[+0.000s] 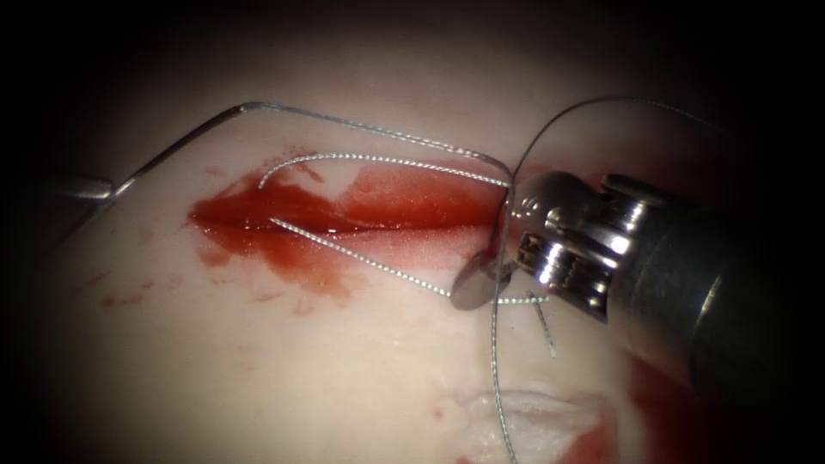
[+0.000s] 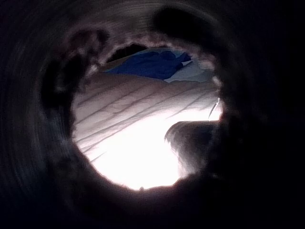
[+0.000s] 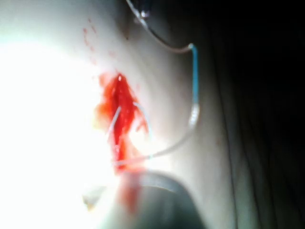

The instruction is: Wound Closure

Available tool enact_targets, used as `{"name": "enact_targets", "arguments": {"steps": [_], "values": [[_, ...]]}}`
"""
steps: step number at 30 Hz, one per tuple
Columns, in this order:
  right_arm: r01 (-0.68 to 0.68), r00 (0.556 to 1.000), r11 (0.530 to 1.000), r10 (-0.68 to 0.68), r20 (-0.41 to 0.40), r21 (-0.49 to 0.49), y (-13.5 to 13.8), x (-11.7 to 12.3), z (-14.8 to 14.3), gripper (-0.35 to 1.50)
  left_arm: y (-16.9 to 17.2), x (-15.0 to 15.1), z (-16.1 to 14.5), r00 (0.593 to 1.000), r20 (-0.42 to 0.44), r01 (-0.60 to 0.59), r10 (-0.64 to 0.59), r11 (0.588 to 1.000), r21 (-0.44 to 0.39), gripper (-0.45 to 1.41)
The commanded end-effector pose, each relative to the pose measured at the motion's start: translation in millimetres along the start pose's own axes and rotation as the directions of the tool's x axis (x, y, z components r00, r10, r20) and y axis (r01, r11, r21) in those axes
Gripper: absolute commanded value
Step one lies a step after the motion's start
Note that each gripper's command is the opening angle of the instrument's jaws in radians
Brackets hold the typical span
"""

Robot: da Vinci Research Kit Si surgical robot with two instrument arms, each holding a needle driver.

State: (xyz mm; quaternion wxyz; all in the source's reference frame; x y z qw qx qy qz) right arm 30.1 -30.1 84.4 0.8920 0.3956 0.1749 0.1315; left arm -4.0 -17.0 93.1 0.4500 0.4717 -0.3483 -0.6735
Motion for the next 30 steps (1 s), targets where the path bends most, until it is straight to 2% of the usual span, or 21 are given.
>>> {"name": "enact_targets", "arguments": {"steps": [1, 2, 5, 6, 7, 11, 14, 15, 16, 18, 19, 23, 30], "values": [[-0.011, 0.999, 0.999, 0.009, -0.037, -0.035, 0.8, -2.4, -1.5, -0.35, -0.9, -0.9, 0.4, 1.0, 0.003, -0.005, 0.005, 1.0, 0.005, -0.45], [-0.011, 0.999, 0.999, 0.009, -0.037, -0.035, 0.8, -2.4, -1.5, -0.35, -0.9, -0.9, 0.4, 1.0, 0.003, -0.005, 0.005, 1.0, 0.005, -0.45], [-0.036, 0.997, 0.998, 0.032, -0.074, -0.061, 0.8, -5.3, -2.7, -0.35, -0.9, -0.9, 0.4, 1.0, 0.003, -0.005, 0.005, 1.0, 0.005, -0.45], [-0.044, 0.996, 0.997, 0.038, -0.082, -0.066, 0.7, -7.0, -3.3, -0.35, -0.9, -0.9, 0.4, 1.0, 0.003, -0.005, 0.005, 1.0, 0.005, -0.45], [-0.044, 0.996, 0.997, 0.038, -0.082, -0.066, 0.7, -7.0, -3.3, -0.35, -0.9, -0.9, 0.4, 1.0, 0.003, -0.005, 0.005, 1.0, 0.005, -0.45], [-0.093, 0.991, 0.994, 0.086, -0.103, -0.062, 0.5, -10.8, -4.8, -0.35, -0.9, -0.9, 0.4, 1.0, 0.003, -0.005, 0.005, 1.0, 0.005, -0.45], [-0.147, 0.986, 0.987, 0.141, -0.093, -0.06, 0.3, -13.2, -5.6, -0.35, -0.9, -0.9, 0.4, 1.0, 0.003, -0.005, 0.005, 1.0, 0.005, -0.45], [-0.158, 0.985, 0.985, 0.153, -0.082, -0.068, 0.1, -14.8, -5.9, -0.35, -0.9, -0.9, 0.4, 1.0, 0.003, -0.005, 0.005, 1.0, 0.005, -0.45], [-0.158, 0.985, 0.985, 0.153, -0.082, -0.068, 0.1, -14.8, -5.9, -0.35, -0.9, -0.9, 0.4, 1.0, 0.003, -0.005, 0.005, 1.0, 0.005, -0.45], [-0.192, 0.979, 0.979, 0.187, -0.078, -0.066, -0.2, -17.5, -6.3, -0.35, -0.9, -0.9, 0.4, 1.0, 0.003, -0.005, 0.005, 1.0, 0.005, -0.45], [-0.192, 0.979, 0.979, 0.187, -0.078, -0.066, -0.2, -17.5, -6.3, -0.35, -0.9, -0.9, 0.4, 1.0, 0.003, -0.005, 0.005, 1.0, 0.005, -0.45], [-0.225, 0.972, 0.972, 0.218, -0.087, -0.072, -0.6, -20.6, -7.0, -0.35, -0.8, -0.9, 0.5, 1.0, 0.004, -0.006, 0.006, 1.0, 0.005, -0.45], [-0.283, 0.958, 0.956, 0.276, -0.082, -0.083, -1.0, -24.3, -7.9, -0.35, -0.8, -0.9, 0.4, 1.0, 0.003, -0.006, 0.006, 1.0, 0.005, -0.45]]}}
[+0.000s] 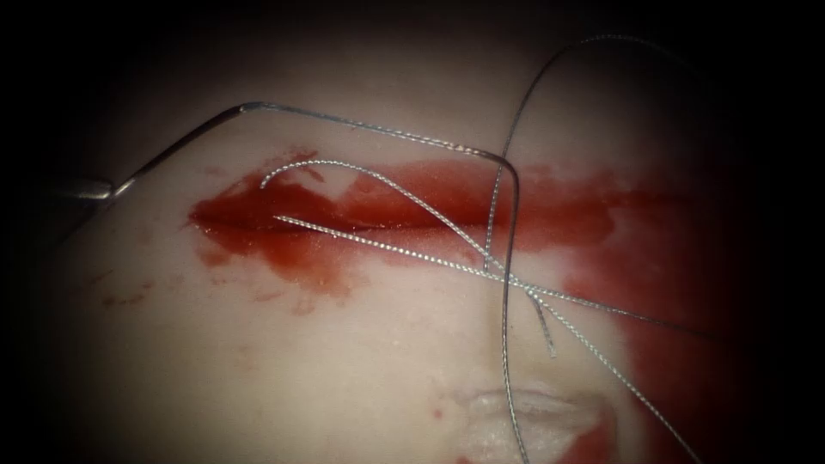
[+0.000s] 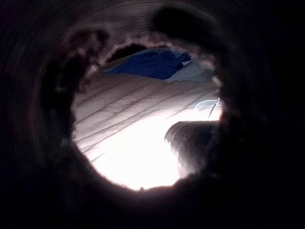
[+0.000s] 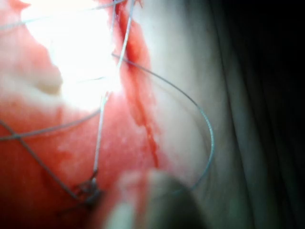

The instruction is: Wound Closure

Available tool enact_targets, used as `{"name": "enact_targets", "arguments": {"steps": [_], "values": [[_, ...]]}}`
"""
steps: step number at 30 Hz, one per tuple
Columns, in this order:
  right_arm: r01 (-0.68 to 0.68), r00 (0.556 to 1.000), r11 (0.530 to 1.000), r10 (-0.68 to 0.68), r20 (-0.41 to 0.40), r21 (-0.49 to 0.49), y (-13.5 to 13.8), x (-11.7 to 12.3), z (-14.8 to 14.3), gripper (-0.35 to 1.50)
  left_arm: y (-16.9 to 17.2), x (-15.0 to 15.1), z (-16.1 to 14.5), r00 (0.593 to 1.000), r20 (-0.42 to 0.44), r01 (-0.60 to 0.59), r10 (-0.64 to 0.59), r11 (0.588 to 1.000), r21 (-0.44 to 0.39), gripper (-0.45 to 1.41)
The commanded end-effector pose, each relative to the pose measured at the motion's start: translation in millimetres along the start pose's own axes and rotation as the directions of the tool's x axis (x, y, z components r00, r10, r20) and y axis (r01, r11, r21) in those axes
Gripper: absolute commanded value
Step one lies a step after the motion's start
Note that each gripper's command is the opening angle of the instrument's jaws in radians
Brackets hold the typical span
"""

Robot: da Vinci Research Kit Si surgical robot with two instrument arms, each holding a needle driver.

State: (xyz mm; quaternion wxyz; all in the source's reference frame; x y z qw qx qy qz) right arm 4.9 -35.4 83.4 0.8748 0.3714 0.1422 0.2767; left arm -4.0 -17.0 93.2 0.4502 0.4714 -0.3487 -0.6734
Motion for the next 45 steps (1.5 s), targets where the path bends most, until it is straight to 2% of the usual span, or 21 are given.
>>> {"name": "enact_targets", "arguments": {"steps": [1, 7, 13, 17, 20, 22, 23, 24, 25, 26, 28, 29, 30, 31, 32, 35, 36, 37, 39, 41, 45], "values": [[-0.014, 1.0, 1.0, 0.014, 0.0, -0.003, 0.8, 0.0, -0.3, -0.35, -0.9, -0.9, 0.4, 1.0, 0.002, -0.005, 0.005, 1.0, 0.005, -0.45], [-0.06, 0.998, 0.998, 0.061, 0.014, -0.025, 1.4, -3.1, -1.4, -0.35, -0.9, -1.0, 0.4, 1.0, 0.002, -0.005, 0.005, 1.0, 0.005, -0.45], [-0.093, 0.995, 0.995, 0.094, 0.017, -0.023, 1.4, -4.5, -1.9, -0.35, -0.9, -1.0, 0.4, 1.0, 0.001, -0.005, 0.005, 1.0, 0.005, -0.45], [-0.131, 0.991, 0.991, 0.132, 0.022, -0.041, 1.5, -6.5, -2.6, -0.35, -1.0, -1.0, 0.4, 1.0, 0.001, -0.005, 0.005, 1.0, 0.005, -0.45], [-0.131, 0.991, 0.991, 0.131, 0.013, -0.04, 1.5, -6.6, -2.8, -0.35, -1.0, -1.0, 0.4, 1.0, 0.001, -0.005, 0.005, 1.0, 0.005, -0.45], [-0.14, 0.99, 0.989, 0.139, -0.028, -0.04, 1.4, -6.2, -3.0, -0.35, -1.0, -1.0, 0.4, 1.0, 0.001, -0.005, 0.005, 1.0, 0.005, -0.45], [-0.154, 0.987, 0.987, 0.152, -0.059, -0.039, 1.3, -5.8, -3.2, -0.01, -1.0, -1.0, 0.4, 1.0, 0.002, -0.005, 0.005, 1.0, 0.008, -0.45], [-0.108, 0.987, 0.993, 0.101, -0.123, -0.048, 1.0, -4.9, -3.6, 0.42, -1.0, -0.9, 0.4, 1.0, 0.002, -0.005, 0.005, 1.0, 0.008, -0.45], [-0.108, 0.987, 0.993, 0.101, -0.123, -0.048, 1.0, -4.9, -3.6, 0.42, -1.0, -0.9, 0.4, 1.0, 0.002, -0.005, 0.005, 1.0, 0.008, -0.45], [-0.086, 0.984, 0.995, 0.076, -0.163, -0.059, 0.7, -4.0, -4.0, 0.56, -1.0, -0.9, 0.4, 1.0, 0.002, -0.004, 0.004, 1.0, 0.008, -0.45], [-0.026, 0.975, 0.994, 0.002, -0.22, -0.108, -0.2, -0.9, -4.9, 0.79, -1.0, -0.9, 0.4, 1.0, 0.002, -0.004, 0.004, 1.0, 0.008, -0.45], [0.008, 0.972, 0.99, -0.041, -0.231, -0.142, -0.8, 1.3, -5.2, 0.99, -1.0, -0.9, 0.4, 1.0, 0.002, -0.004, 0.004, 1.0, 0.008, -0.45], [0.029, 0.97, 0.987, -0.066, -0.233, -0.16, -1.0, 2.5, -5.3, 1.06, -1.0, -0.9, 0.4, 1.0, 0.002, -0.004, 0.004, 1.0, 0.008, -0.45], [0.029, 0.97, 0.987, -0.066, -0.233, -0.16, -1.0, 2.5, -5.3, 1.06, -1.0, -0.9, 0.4, 1.0, 0.002, -0.004, 0.004, 1.0, 0.008, -0.45], [0.07, 0.962, 0.982, -0.114, -0.25, -0.177, -1.5, 5.2, -5.2, 1.11, -1.0, -0.9, 0.4, 1.0, 0.002, -0.004, 0.004, 1.0, 0.008, -0.45], [0.094, 0.937, 0.981, -0.146, -0.318, -0.171, -2.2, 8.7, -4.4, 1.13, -1.0, -0.9, 0.4, 1.0, 0.002, -0.004, 0.004, 1.0, 0.008, -0.45], [0.127, 0.92, 0.97, -0.193, -0.341, -0.208, -2.9, 10.6, -3.5, 1.1, -1.0, -0.9, 0.4, 1.0, 0.002, -0.004, 0.004, 1.0, 0.008, -0.45], [0.127, 0.92, 0.97, -0.193, -0.341, -0.208, -2.9, 10.6, -3.5, 1.1, -1.0, -0.9, 0.4, 1.0, 0.002, -0.004, 0.004, 1.0, 0.008, -0.45], [0.172, 0.914, 0.958, -0.242, -0.326, -0.229, -4.2, 13.5, -1.4, 1.06, -1.0, -1.0, 0.4, 1.0, 0.003, -0.004, 0.004, 1.0, 0.011, -0.45], [0.213, 0.934, 0.968, -0.242, -0.262, -0.134, -5.6, 16.4, 1.4, 1.06, -1.0, -1.0, 0.4, 1.0, 0.003, -0.004, 0.004, 1.0, 0.011, -0.45], [0.26, 0.933, 0.96, -0.277, -0.231, -0.1, -6.7, 18.3, 3.4, 0.94, -1.0, -1.0, 0.4, 1.0, 0.004, -0.004, 0.004, 1.0, 0.014, -0.45]]}}
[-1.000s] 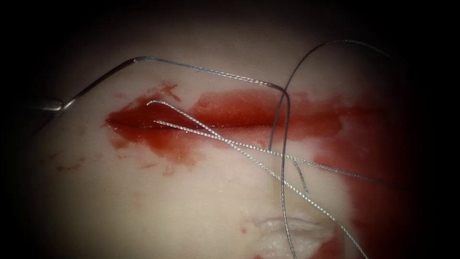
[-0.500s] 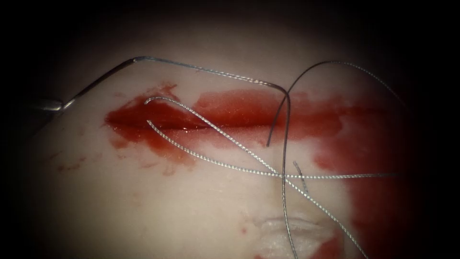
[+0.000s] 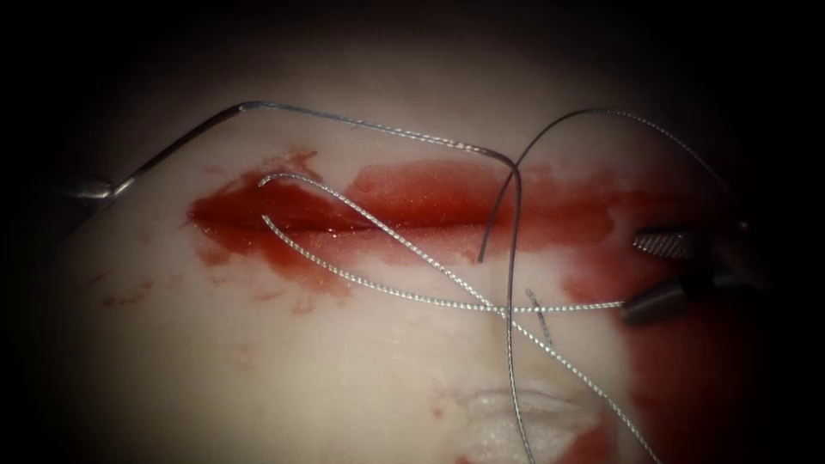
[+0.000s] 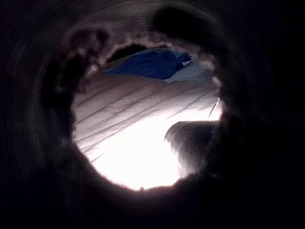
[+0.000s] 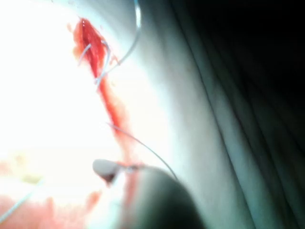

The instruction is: Wound Closure

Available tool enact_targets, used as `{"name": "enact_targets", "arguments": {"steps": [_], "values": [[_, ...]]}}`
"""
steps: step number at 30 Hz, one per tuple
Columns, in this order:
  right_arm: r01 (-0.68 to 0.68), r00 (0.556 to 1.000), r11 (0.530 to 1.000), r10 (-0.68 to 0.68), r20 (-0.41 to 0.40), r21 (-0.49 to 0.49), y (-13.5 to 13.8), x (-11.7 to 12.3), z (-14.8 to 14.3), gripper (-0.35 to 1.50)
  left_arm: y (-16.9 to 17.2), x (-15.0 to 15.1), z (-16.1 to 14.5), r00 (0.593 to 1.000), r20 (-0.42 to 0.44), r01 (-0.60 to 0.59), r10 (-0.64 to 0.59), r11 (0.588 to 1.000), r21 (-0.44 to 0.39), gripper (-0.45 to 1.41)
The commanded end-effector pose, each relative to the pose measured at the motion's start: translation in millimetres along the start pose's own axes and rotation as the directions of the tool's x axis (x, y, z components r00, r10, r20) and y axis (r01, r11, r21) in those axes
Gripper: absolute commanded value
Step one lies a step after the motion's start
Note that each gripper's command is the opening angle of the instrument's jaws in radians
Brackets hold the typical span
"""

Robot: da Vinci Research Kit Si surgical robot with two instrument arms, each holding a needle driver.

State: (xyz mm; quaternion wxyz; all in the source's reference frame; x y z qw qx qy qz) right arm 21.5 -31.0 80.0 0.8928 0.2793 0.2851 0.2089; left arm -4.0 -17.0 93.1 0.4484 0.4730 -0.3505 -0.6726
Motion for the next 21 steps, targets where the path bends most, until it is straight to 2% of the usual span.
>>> {"name": "enact_targets", "arguments": {"steps": [1, 4, 6, 7, 10, 11, 12, 13, 14, 15, 16, 21], "values": [[0.047, 0.999, 0.999, -0.047, -0.007, 0.016, -0.4, 3.2, 2.8, 0.83, -0.9, -0.9, 0.4, 1.0, 0.004, -0.005, 0.005, 1.0, 0.011, -0.45], [0.068, 0.997, 0.997, -0.067, -0.038, 0.022, -0.8, 4.9, 4.3, 0.58, -1.0, -0.9, 0.3, 1.0, -0.003, -0.002, 0.002, 0.999, 0.036, -0.45], [0.066, 0.997, 0.997, -0.065, -0.044, 0.034, -0.9, 6.1, 5.3, 0.71, -1.3, -1.1, -0.1, 1.0, -0.009, 0.003, -0.002, 0.998, 0.065, -0.45], [0.075, 0.997, 0.996, -0.073, -0.038, 0.045, -1.0, 7.0, 5.9, 0.89, -1.6, -1.2, -0.7, 1.0, -0.02, 0.008, -0.007, 0.996, 0.085, -0.45], [0.105, 0.994, 0.992, -0.103, -0.027, 0.072, -1.6, 8.3, 6.7, 0.89, -1.6, -1.2, -1.8, 0.996, -0.089, 0.013, -0.004, 0.994, 0.104, -0.45], [0.105, 0.994, 0.992, -0.103, -0.027, 0.072, -1.6, 8.3, 6.7, 0.89, -1.6, -1.2, -1.8, 0.996, -0.089, 0.013, -0.004, 0.994, 0.104, -0.45], [0.124, 0.992, 0.989, -0.123, -0.024, 0.083, -2.2, 9.1, 7.1, 0.73, -1.3, -1.0, -2.0, 0.988, -0.156, 0.016, 0.002, 0.993, 0.116, -0.45], [0.124, 0.992, 0.989, -0.123, -0.024, 0.083, -2.2, 9.1, 7.1, 0.73, -1.3, -1.0, -2.0, 0.988, -0.156, 0.016, 0.002, 0.993, 0.116, -0.45], [0.135, 0.991, 0.987, -0.134, -0.022, 0.088, -2.5, 9.3, 7.2, 0.63, -1.1, -0.8, -2.0, 0.984, -0.179, 0.015, 0.007, 0.993, 0.121, -0.45], [0.155, 0.988, 0.983, -0.154, -0.019, 0.095, -3.2, 10.0, 7.9, 0.39, -0.7, -0.2, -1.7, 0.972, -0.234, 0.014, 0.016, 0.992, 0.129, -0.45], [0.163, 0.987, 0.982, -0.162, -0.018, 0.097, -3.5, 10.4, 8.2, 0.31, -0.6, 0.0, -1.5, 0.964, -0.264, 0.015, 0.021, 0.991, 0.133, -0.45], [0.175, 0.985, 0.979, -0.174, -0.014, 0.102, -3.9, 11.3, 9.2, 0.22, -0.6, 0.1, -1.3, 0.964, -0.266, 0.02, 0.016, 0.991, 0.131, -0.45]]}}
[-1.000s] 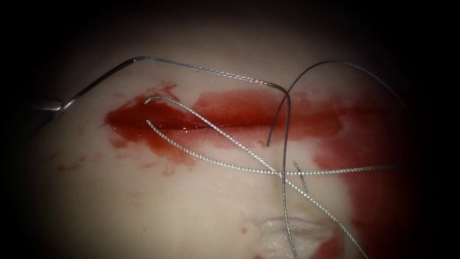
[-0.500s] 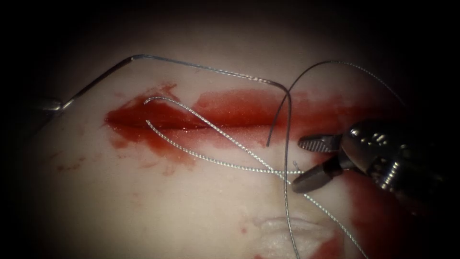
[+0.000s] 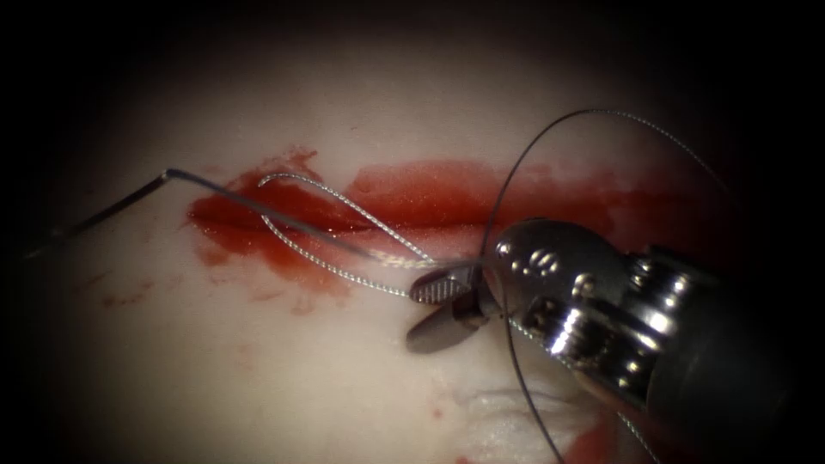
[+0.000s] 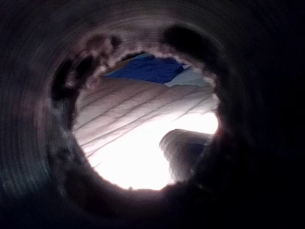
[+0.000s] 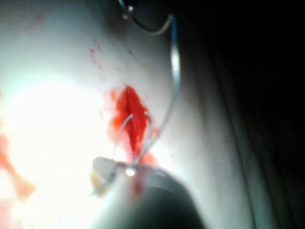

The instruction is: Wound Closure

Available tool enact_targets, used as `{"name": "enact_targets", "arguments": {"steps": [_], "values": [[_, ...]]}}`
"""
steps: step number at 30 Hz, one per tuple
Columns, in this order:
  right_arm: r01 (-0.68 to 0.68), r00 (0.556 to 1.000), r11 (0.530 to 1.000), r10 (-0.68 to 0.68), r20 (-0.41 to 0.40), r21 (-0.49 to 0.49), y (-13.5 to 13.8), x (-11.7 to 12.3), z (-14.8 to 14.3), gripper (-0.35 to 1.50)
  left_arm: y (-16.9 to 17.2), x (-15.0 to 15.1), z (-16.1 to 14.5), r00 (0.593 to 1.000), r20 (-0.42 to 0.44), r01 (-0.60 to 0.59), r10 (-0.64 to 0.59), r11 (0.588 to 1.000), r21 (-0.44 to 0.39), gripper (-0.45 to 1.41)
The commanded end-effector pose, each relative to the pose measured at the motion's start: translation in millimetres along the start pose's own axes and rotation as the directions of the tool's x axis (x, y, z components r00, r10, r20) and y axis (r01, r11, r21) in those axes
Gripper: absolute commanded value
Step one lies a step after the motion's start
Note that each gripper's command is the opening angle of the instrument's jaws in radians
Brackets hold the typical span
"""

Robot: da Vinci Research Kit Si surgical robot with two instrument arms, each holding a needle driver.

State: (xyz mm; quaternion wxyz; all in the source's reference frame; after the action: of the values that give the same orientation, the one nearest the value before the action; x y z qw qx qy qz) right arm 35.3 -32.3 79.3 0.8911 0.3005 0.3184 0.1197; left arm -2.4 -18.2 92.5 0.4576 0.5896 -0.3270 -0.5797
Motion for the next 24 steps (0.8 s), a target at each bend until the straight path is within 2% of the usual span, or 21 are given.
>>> {"name": "enact_targets", "arguments": {"steps": [1, 3, 4, 5, 8, 12, 13, 15, 16, 17, 21, 24], "values": [[0.014, 1.0, 1.0, -0.014, 0.001, -0.001, 0.9, 1.8, 1.3, 0.11, -0.9, -1.1, 0.3, 1.0, 0.005, -0.008, 0.008, 1.0, 0.002, -0.45], [0.022, 1.0, 1.0, -0.022, 0.0, -0.006, 1.5, 2.0, 2.1, 0.24, -0.9, -1.1, 0.3, 1.0, 0.007, -0.008, 0.008, 1.0, 0.002, -0.45], [0.022, 1.0, 1.0, -0.022, 0.0, -0.006, 1.5, 2.0, 2.1, 0.24, -0.9, -1.1, 0.3, 1.0, 0.007, -0.008, 0.008, 1.0, 0.002, -0.45], [0.034, 0.999, 0.999, -0.034, 0.011, -0.014, 2.2, 2.0, 2.5, 0.39, -1.0, -1.1, 0.2, 1.0, 0.007, -0.007, 0.007, 1.0, 0.002, -0.45], [0.034, 0.999, 0.999, -0.034, 0.014, -0.019, 3.0, 2.0, 2.9, 0.44, -1.0, -1.1, 0.2, 1.0, 0.006, -0.007, 0.007, 1.0, 0.002, -0.45], [0.034, 0.999, 0.999, -0.033, 0.015, -0.027, 4.2, 1.9, 3.3, 0.76, -1.0, -1.1, 0.2, 1.0, 0.007, -0.007, 0.007, 1.0, 0.002, -0.45], [0.034, 0.999, 0.999, -0.033, 0.015, -0.027, 4.2, 1.9, 3.3, 0.76, -1.0, -1.1, 0.2, 1.0, 0.007, -0.007, 0.007, 1.0, 0.002, -0.45], [0.033, 0.999, 0.999, -0.032, 0.016, -0.031, 4.5, 2.0, 3.6, 0.61, -1.0, -1.2, 0.1, 1.0, 0.023, -0.009, 0.009, 1.0, -0.001, -0.45], [0.033, 0.999, 0.999, -0.032, 0.016, -0.031, 4.5, 2.0, 3.6, 0.61, -1.0, -1.2, 0.1, 1.0, 0.023, -0.009, 0.009, 1.0, -0.001, -0.45], [0.032, 0.999, 0.999, -0.032, 0.017, -0.03, 4.5, 2.0, 3.7, 0.51, -0.9, -1.3, 0.0, 1.0, 0.028, -0.009, 0.009, 1.0, -0.001, -0.45], [0.04, 0.999, 0.999, -0.04, 0.021, -0.032, 4.8, 2.1, 4.5, 0.49, -0.9, -1.4, -0.2, 0.999, 0.034, -0.01, 0.01, 1.0, -0.002, -0.45], [0.061, 0.998, 0.998, -0.06, 0.032, -0.024, 5.1, 2.0, 5.4, 0.32, -1.0, -1.4, -0.3, 0.999, 0.033, -0.008, 0.008, 1.0, -0.002, -0.45]]}}
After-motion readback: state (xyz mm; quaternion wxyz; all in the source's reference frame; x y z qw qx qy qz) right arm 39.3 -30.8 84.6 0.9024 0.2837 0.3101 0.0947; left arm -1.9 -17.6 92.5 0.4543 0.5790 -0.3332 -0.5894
